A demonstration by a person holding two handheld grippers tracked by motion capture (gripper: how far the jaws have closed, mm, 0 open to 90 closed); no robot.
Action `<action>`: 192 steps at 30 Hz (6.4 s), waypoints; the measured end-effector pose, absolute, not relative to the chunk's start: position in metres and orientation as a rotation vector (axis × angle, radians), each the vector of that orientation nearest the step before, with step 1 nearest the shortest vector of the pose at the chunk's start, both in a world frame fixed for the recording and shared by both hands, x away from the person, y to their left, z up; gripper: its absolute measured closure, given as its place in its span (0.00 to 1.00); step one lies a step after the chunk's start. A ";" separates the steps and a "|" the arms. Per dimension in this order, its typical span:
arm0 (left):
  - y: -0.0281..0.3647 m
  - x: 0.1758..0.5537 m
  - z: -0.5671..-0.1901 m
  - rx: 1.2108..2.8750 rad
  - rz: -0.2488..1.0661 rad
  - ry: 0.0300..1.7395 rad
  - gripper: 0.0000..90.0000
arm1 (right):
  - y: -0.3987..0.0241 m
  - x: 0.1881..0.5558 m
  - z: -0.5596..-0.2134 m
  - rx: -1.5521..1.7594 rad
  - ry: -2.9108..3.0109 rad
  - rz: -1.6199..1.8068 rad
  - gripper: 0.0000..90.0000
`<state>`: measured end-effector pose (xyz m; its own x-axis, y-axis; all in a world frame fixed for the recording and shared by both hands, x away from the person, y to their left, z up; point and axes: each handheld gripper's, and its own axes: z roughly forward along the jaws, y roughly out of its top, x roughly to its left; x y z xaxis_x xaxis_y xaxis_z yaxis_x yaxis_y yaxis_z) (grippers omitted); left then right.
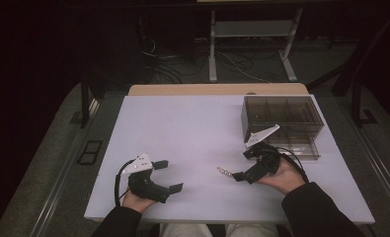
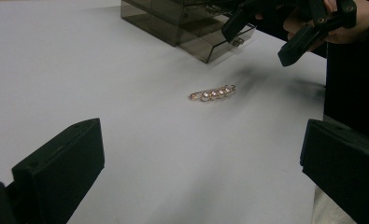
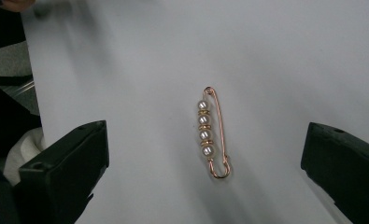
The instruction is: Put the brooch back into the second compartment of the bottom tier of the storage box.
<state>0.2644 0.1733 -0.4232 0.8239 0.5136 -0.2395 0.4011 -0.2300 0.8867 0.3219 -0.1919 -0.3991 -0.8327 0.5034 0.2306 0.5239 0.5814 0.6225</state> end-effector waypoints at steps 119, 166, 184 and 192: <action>0.173 0.265 -0.423 1.863 0.118 0.685 0.00 | -0.146 0.345 -0.429 -0.778 -2.943 -0.805 0.87; 0.173 0.265 -0.424 1.864 0.116 0.686 0.00 | -0.183 0.355 -0.369 -0.889 -2.897 -1.001 0.87; 0.173 0.265 -0.424 1.862 0.117 0.687 0.00 | -0.203 0.358 -0.352 -0.948 -2.894 -1.061 0.87; 0.173 0.265 -0.424 1.863 0.117 0.687 0.00 | -0.216 0.359 -0.344 -0.982 -2.890 -1.097 0.87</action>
